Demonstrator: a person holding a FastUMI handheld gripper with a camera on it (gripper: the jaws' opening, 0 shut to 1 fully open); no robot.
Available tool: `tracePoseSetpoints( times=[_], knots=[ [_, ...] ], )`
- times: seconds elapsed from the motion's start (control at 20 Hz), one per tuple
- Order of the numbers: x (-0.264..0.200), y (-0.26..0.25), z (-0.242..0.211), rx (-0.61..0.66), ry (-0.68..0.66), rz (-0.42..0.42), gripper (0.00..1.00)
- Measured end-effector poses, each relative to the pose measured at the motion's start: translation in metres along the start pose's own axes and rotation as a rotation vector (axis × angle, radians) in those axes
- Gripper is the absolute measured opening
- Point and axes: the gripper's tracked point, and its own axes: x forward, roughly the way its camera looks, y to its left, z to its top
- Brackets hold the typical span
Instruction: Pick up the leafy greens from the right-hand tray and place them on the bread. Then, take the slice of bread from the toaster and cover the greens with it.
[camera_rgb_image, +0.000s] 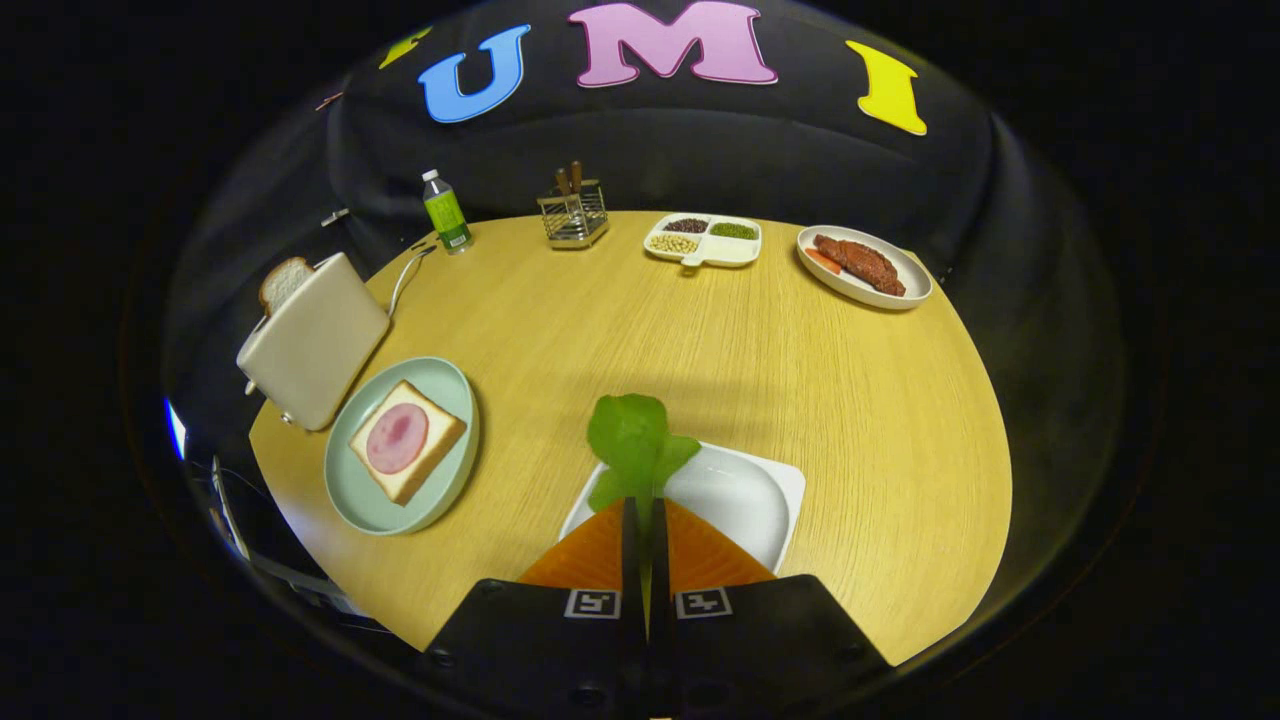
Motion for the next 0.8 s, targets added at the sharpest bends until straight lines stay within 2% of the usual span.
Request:
tracePoseSetpoints(
  times=[0.45, 0.8],
  knots=[
    [-0.041, 0.075, 0.078, -0.016, -0.111, 0.076, 0.05],
    [-0.031, 0.162, 0.091, -0.080, -0.102, 0.160, 0.05]
  ],
)
